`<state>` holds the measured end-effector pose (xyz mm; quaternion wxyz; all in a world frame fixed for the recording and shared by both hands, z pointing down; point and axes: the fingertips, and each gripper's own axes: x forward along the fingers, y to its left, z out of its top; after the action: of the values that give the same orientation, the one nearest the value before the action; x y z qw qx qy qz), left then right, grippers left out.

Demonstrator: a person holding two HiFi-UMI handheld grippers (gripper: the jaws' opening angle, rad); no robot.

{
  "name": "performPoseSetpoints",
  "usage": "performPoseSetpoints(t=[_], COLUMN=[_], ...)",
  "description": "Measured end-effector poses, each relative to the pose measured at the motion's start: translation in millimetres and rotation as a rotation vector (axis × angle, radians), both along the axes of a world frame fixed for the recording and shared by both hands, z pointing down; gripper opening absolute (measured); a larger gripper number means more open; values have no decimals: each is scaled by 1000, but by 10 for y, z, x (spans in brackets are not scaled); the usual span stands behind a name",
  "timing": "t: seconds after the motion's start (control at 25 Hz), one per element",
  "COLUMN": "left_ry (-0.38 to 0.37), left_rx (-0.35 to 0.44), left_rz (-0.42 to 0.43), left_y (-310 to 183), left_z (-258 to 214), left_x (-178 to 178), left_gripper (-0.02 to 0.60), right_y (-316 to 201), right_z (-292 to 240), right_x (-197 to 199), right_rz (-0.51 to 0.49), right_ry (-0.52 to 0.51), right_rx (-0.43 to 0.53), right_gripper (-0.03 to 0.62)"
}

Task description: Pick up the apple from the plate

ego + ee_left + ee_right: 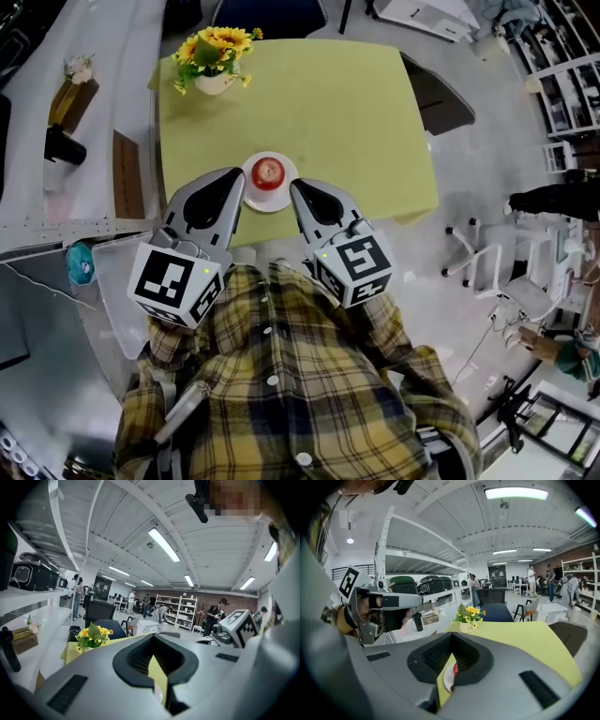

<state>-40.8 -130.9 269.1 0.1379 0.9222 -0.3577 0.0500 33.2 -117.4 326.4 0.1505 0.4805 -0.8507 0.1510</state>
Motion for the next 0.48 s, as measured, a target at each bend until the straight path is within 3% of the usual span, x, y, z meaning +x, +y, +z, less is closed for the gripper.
performPoseSetpoints(t=[0.48], left_ry=[2], left_rx=[-52], left_rz=[140], left_y=[-389], left_z=[180], left_x=[-120], left_gripper=[-2], right_y=[-344], right_z=[124], right_x=[-144], right_rz=[132], right_ry=[10], right_rx=[-29], right_gripper=[-3])
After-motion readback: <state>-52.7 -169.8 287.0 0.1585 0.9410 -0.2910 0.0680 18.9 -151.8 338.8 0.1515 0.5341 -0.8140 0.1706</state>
